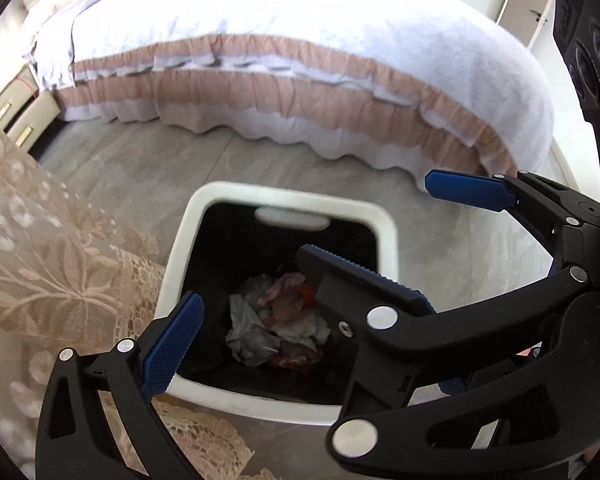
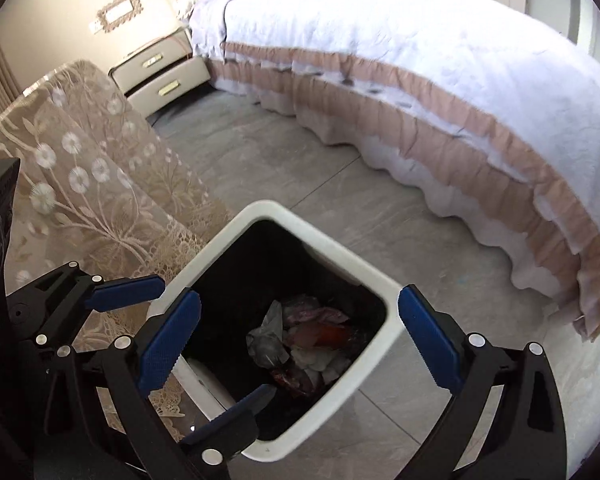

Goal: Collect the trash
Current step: 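Return both tools to the table toward the yellow wrapper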

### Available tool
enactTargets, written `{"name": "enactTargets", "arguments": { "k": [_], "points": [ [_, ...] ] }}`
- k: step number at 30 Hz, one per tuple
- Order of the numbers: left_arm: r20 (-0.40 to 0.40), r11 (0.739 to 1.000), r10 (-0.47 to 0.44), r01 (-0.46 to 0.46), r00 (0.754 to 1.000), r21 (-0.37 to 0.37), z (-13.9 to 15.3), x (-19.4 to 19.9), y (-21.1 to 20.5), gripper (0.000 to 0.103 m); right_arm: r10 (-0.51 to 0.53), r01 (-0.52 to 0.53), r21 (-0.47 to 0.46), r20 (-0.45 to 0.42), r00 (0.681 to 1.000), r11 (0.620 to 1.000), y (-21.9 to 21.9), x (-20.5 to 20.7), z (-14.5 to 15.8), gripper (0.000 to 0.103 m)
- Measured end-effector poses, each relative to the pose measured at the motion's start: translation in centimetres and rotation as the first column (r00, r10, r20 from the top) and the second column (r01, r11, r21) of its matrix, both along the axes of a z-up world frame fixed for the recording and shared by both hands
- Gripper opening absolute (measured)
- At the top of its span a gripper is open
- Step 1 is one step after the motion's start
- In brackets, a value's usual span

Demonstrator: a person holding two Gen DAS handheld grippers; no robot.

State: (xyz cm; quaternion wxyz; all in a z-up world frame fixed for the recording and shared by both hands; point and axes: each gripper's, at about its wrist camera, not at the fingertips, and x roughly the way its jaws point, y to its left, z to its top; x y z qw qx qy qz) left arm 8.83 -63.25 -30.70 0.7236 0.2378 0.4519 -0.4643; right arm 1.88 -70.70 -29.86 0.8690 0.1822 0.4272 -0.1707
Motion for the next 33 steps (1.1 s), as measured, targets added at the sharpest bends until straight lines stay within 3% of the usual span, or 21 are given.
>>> {"name": "enactTargets", "arguments": {
  "k": [9, 16, 23, 33],
  "points": [
    [0.093, 0.989, -0.016, 0.029, 0.996, -0.142, 8.9, -3.5, 1.3, 0.098, -0.068, 0.082, -0.073, 0.171, 0.983, 0.994, 0.4, -5.2, 8.0, 0.098],
    [0.229, 0.975, 0.076, -0.024, 0.970, -0.220, 16.7, -4.2, 6.9, 0.098, 0.026, 0.040, -0.191, 0.330, 0.944, 0.981, 4.6, -6.6, 16.0, 0.098],
    [0.355, 0.952, 0.246, -0.156, 0.902, -0.263, 21.8, -3.0, 16.6, 0.098, 0.215, -0.083, -0.295, 0.449, 0.867, 0.952, 12.1, -5.2, 21.9, 0.099],
    [0.375, 0.853, 0.507, -0.390, 0.776, -0.346, 25.4, 0.3, 32.6, 0.098, 0.435, -0.295, -0.346, 0.455, 0.777, 0.890, 24.6, -0.1, 25.5, 0.099]
  ]
}}
